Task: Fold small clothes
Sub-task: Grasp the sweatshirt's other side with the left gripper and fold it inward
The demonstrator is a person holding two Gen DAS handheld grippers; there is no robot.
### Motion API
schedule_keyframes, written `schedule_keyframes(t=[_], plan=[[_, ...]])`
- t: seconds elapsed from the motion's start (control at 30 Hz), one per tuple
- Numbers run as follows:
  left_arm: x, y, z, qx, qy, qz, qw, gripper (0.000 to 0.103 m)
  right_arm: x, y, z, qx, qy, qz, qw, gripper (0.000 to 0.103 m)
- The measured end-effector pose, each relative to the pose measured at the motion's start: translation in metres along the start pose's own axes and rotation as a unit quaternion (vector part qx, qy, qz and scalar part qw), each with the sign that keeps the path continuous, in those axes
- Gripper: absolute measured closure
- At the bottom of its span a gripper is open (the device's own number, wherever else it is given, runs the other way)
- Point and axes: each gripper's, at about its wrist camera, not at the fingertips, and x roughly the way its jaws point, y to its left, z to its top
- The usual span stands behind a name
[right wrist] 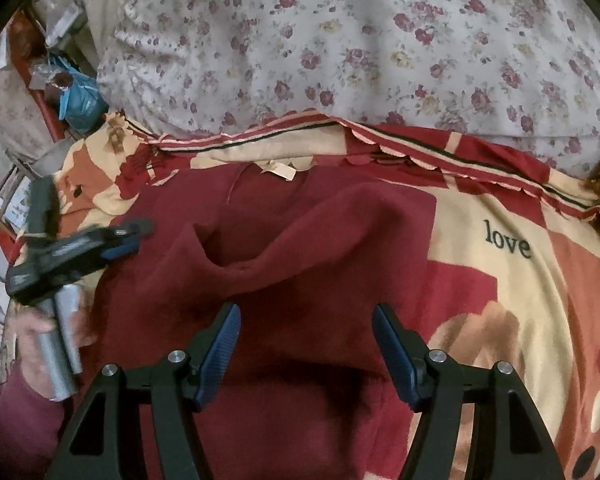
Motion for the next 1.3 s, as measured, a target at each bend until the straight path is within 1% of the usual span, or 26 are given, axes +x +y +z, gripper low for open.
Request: schedule_keyframes(t=[0.03, 0.07, 0.1, 0.13, 0.17, 0.27, 0.3, 0.33, 0.37, 0.4, 0.43, 0.47, 0.53, 0.6, 0.63, 0.8, 0.93, 0.97, 1.0, 1.03, 1.07, 1.1, 1.17, 1.2, 1.27, 1.3], plan=[[0.002, -0.007, 0.002, 0.007, -0.008, 0.002, 0.9999, 0.032, -0.002, -0.001, -0.001, 0.001, -0.002, 0.0, 1.0, 0.037], [0.004, -0.012, 0.005, 0.015, -0.008, -0.006, 0.9998, 0.051, -0.004, -0.003, -0.002, 0.003, -0.003, -0.001, 1.0, 0.037], [0.008, -0.019, 0.008, 0.026, 0.001, -0.019, 0.9995, 0.066, -0.005, -0.004, -0.003, 0.006, -0.004, -0.002, 1.0, 0.036], [0.011, -0.025, 0.01, 0.035, 0.006, -0.014, 0.9993, 0.088, -0.006, -0.007, -0.004, 0.01, -0.003, -0.004, 1.0, 0.036], [0.012, -0.029, 0.012, 0.042, 0.003, -0.005, 0.9991, 0.094, -0.006, -0.009, -0.005, 0.014, -0.002, -0.005, 1.0, 0.035], [-0.013, -0.034, 0.02, 0.053, -0.037, -0.016, 0.9978, 0.096, -0.006, -0.015, -0.005, 0.026, -0.003, -0.006, 1.0, 0.035], [-0.034, -0.031, 0.023, 0.055, -0.071, -0.023, 0.9957, 0.096, -0.008, -0.015, -0.005, 0.027, -0.008, -0.005, 1.0, 0.035], [-0.048, -0.026, 0.023, 0.055, -0.092, -0.024, 0.9939, 0.096, -0.01, -0.016, -0.004, 0.025, -0.013, -0.005, 1.0, 0.035], [-0.061, -0.019, 0.022, 0.051, -0.114, -0.021, 0.992, 0.096, -0.011, -0.017, -0.003, 0.023, -0.017, -0.008, 1.0, 0.035], [-0.072, -0.008, 0.019, 0.04, -0.13, -0.008, 0.9907, 0.096, -0.011, -0.018, -0.002, 0.022, -0.019, -0.01, 1.0, 0.035], [-0.075, 0.0, 0.016, 0.032, -0.135, 0.001, 0.9904, 0.096, -0.01, -0.02, -0.001, 0.023, -0.021, -0.012, 0.999, 0.034], [-0.075, 0.008, 0.012, 0.023, -0.136, 0.011, 0.9904, 0.096, -0.008, -0.023, 0.001, 0.028, -0.021, -0.014, 0.999, 0.034], [-0.059, 0.021, 0.003, 0.016, -0.114, 0.035, 0.9927, 0.096, -0.002, -0.03, 0.006, 0.046, -0.022, -0.018, 0.999, 0.033], [-0.041, 0.032, -0.002, -0.002, -0.089, 0.04, 0.9952, 0.096, 0.005, -0.04, 0.012, 0.071, -0.026, -0.035, 0.997, 0.033], [-0.035, 0.036, -0.003, -0.012, -0.083, 0.034, 0.9959, 0.096, 0.008, -0.044, 0.014, 0.081, -0.028, -0.043, 0.995, 0.033], [-0.038, 0.035, -0.004, 0.0, -0.095, 0.022, 0.9952, 0.096, 0.032, -0.065, 0.032, 0.129, -0.017, -0.05, 0.99, 0.032], [-0.037, 0.032, -0.004, 0.007, -0.094, 0.022, 0.9953, 0.096, 0.059, -0.077, 0.046, 0.154, -0.002, -0.031, 0.988, 0.033], [-0.038, 0.031, -0.005, 0.009, -0.094, 0.018, 0.9954, 0.096, 0.065, -0.079, 0.048, 0.155, 0.002, -0.025, 0.988, 0.038], [-0.04, 0.03, -0.005, 0.011, -0.094, 0.014, 0.9954, 0.096, 0.068, -0.078, 0.05, 0.147, 0.003, -0.029, 0.989, 0.064], [-0.043, 0.027, -0.007, 0.015, -0.095, 0.005, 0.9954, 0.096, 0.067, -0.076, 0.051, 0.13, -0.001, -0.041, 0.991, 0.076], [-0.046, 0.025, -0.008, 0.019, -0.095, -0.002, 0.9953, 0.096, 0.061, -0.074, 0.051, 0.114, -0.016, -0.051, 0.992, 0.079], [-0.049, 0.022, -0.009, 0.025, -0.096, -0.011, 0.995, 0.096, 0.056, -0.074, 0.05, 0.107, -0.024, -0.055, 0.992, 0.088], [-0.047, 0.013, -0.012, 0.041, -0.09, -0.023, 0.9949, 0.096, 0.049, -0.078, 0.049, 0.091, -0.027, -0.078, 0.992, 0.09], [-0.043, 0.01, -0.013, 0.047, -0.085, -0.022, 0.995, 0.096, 0.05, -0.083, 0.047, 0.084, -0.022, -0.11, 0.99, 0.091], [-0.032, 0.009, -0.014, 0.05, -0.075, 0.001, 0.9959, 0.096, 0.056, -0.094, 0.044, 0.091, -0.013, -0.137, 0.986, 0.092], [-0.028, 0.012, -0.014, 0.043, -0.069, 0.009, 0.9967, 0.096, 0.056, -0.1, 0.043, 0.102, -0.01, -0.127, 0.987, 0.092]])
